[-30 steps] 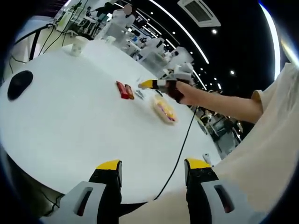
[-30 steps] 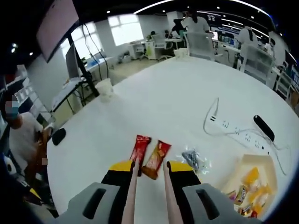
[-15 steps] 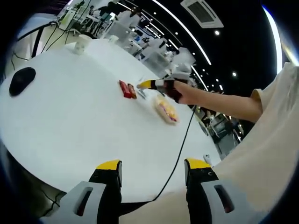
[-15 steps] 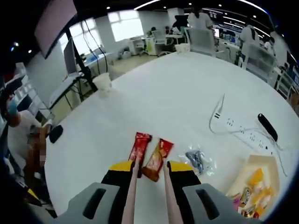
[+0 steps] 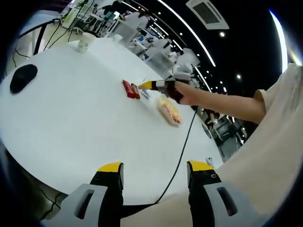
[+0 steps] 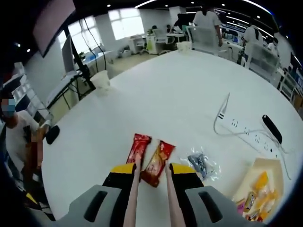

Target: Place the target food into the container with the food tongs after gripping and lifting it, then release it inside without dropping or visibly crushing the food.

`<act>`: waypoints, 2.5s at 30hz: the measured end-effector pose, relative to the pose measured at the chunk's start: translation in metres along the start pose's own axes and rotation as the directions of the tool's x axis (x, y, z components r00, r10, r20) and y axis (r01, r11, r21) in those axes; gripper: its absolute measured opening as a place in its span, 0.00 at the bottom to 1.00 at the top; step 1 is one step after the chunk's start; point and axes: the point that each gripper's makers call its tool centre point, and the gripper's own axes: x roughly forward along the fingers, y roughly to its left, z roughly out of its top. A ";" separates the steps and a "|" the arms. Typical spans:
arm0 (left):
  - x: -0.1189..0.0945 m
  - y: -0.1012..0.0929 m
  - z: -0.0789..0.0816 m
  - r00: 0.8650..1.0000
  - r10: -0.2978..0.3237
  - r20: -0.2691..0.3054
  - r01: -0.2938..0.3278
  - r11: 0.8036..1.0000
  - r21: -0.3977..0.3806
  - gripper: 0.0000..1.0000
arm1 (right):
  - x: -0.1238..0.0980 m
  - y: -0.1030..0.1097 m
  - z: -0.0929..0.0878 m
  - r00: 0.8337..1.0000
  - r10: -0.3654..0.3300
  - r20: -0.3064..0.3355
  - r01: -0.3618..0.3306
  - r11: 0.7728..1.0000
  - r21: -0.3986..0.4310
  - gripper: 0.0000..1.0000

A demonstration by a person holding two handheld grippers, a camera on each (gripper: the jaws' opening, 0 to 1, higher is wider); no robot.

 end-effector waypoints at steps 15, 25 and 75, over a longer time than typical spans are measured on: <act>-0.004 0.008 -0.002 1.000 0.020 0.006 -0.020 0.999 -0.028 0.54 | 0.018 -0.005 -0.005 0.998 -0.050 -0.045 0.047 0.996 -0.071 0.27; 0.000 0.009 -0.004 1.000 0.011 -0.002 -0.011 0.999 -0.041 0.54 | 0.023 -0.005 -0.002 0.994 -0.096 -0.050 0.089 0.988 -0.123 0.27; 0.007 0.012 -0.001 1.000 -0.003 -0.010 0.002 0.999 -0.045 0.53 | 0.040 -0.008 -0.009 0.988 -0.102 -0.115 0.081 0.980 -0.182 0.27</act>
